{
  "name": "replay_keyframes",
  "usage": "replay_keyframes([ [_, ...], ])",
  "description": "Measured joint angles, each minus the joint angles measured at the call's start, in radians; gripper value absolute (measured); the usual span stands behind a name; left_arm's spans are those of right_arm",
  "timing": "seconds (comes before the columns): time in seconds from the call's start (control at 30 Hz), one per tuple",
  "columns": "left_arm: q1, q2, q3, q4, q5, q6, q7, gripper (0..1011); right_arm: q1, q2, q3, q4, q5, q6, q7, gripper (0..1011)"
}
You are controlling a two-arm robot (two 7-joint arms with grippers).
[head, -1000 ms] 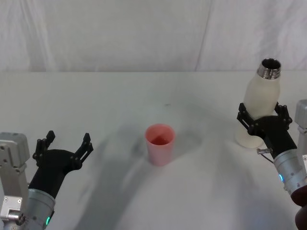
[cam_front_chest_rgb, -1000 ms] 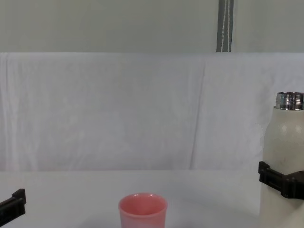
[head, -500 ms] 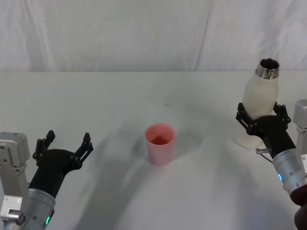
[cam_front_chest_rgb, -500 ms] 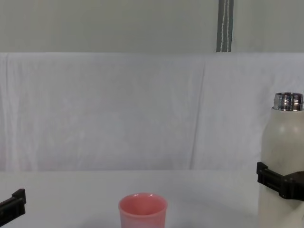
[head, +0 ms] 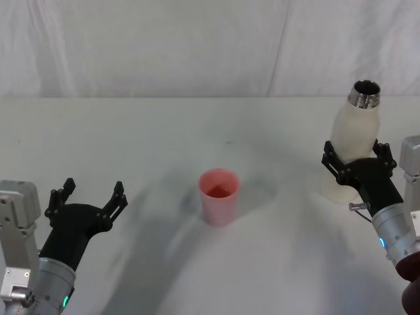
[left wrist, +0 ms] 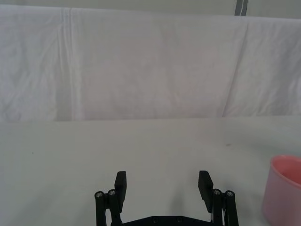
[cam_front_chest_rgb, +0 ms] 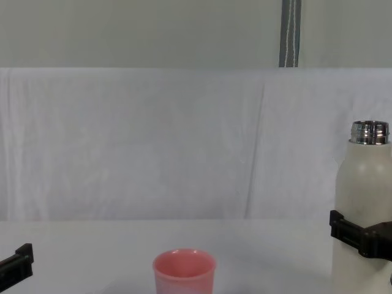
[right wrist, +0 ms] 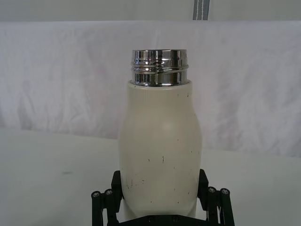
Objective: Grasp the thermos with one hand and pour water into the cup lid.
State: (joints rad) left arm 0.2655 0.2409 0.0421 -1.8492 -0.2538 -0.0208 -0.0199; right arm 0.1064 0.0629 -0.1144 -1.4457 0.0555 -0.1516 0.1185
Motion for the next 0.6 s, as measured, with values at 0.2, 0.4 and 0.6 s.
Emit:
replay_keyframes([
  [0.2,0.000,0.000,0.000,0.000,0.000,0.000,0.000,1001,0.000,0.000,0.000,0.000,0.000,0.000,0.000,950],
  [0.4,0.000,0.000,0.000,0.000,0.000,0.000,0.000,1001,0.000,0.000,0.000,0.000,-0.001,0.000,0.000,950],
  [0.6,0.000,0.000,0.000,0.000,0.000,0.000,0.000,1001,0.000,0.000,0.000,0.000,-0.001,0.000,0.000,950],
])
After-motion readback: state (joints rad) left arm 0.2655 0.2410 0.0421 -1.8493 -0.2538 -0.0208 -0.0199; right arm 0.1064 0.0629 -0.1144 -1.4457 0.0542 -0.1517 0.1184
